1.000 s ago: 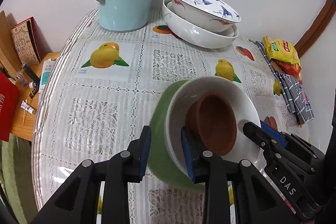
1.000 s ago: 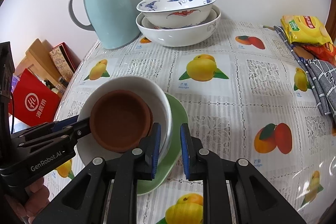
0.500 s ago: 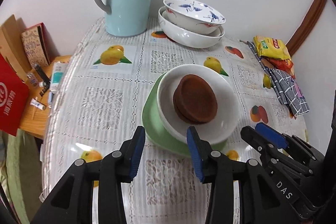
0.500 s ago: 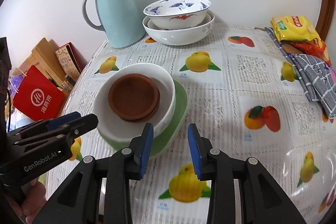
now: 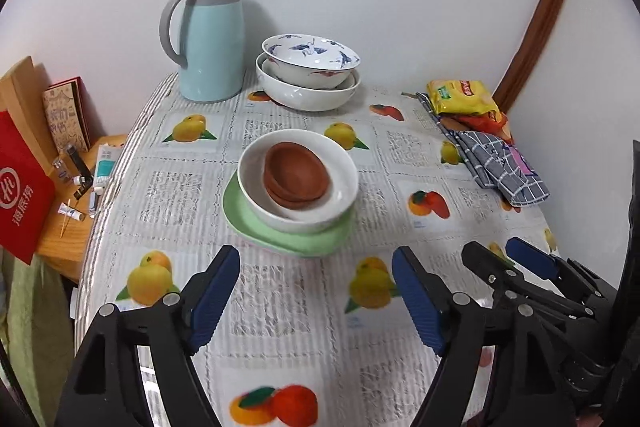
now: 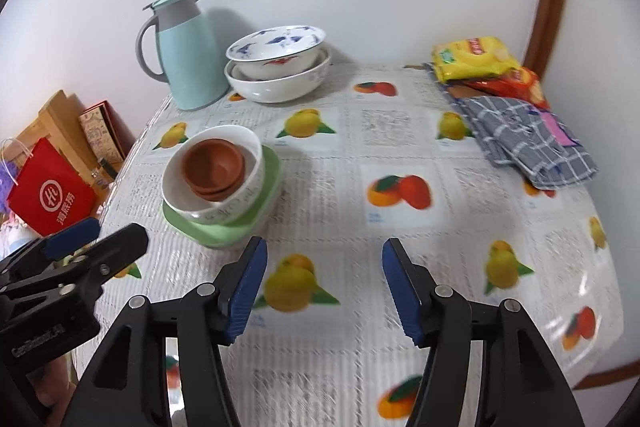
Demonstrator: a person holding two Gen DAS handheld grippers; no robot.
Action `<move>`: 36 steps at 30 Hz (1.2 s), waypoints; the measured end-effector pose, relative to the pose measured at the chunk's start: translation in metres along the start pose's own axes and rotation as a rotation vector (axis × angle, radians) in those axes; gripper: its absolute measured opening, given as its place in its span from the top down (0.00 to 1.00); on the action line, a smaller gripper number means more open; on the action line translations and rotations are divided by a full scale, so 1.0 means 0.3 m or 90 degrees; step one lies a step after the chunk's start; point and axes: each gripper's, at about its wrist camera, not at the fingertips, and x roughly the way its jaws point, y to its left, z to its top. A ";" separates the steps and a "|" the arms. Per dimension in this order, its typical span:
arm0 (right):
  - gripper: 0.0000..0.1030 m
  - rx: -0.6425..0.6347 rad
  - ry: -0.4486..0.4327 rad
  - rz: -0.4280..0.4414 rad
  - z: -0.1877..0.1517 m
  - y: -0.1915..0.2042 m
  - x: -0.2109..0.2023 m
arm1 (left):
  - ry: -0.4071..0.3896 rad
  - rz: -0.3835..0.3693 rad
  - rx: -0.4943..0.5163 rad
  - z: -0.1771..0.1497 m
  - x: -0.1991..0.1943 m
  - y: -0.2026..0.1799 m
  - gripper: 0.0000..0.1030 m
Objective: Organize plates and bowls
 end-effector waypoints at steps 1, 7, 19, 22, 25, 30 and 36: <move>0.42 0.003 -0.003 0.000 -0.009 -0.006 -0.014 | -0.001 0.003 0.000 -0.009 -0.013 -0.010 0.25; 0.18 0.013 -0.042 -0.022 -0.075 -0.036 -0.129 | -0.020 0.020 0.001 -0.078 -0.089 -0.037 0.25; 0.12 0.029 -0.070 -0.053 -0.208 -0.082 -0.284 | -0.041 0.019 0.014 -0.203 -0.196 -0.081 0.25; 0.12 0.031 -0.082 -0.053 -0.228 -0.087 -0.321 | -0.051 0.025 0.023 -0.222 -0.229 -0.098 0.25; 0.12 0.030 -0.091 -0.049 -0.245 -0.087 -0.351 | -0.054 0.028 0.029 -0.234 -0.247 -0.108 0.25; 0.12 0.028 -0.107 -0.048 -0.262 -0.091 -0.393 | -0.060 0.029 0.032 -0.246 -0.271 -0.121 0.25; 0.12 0.028 -0.110 -0.048 -0.270 -0.094 -0.410 | -0.063 0.029 0.036 -0.254 -0.283 -0.128 0.25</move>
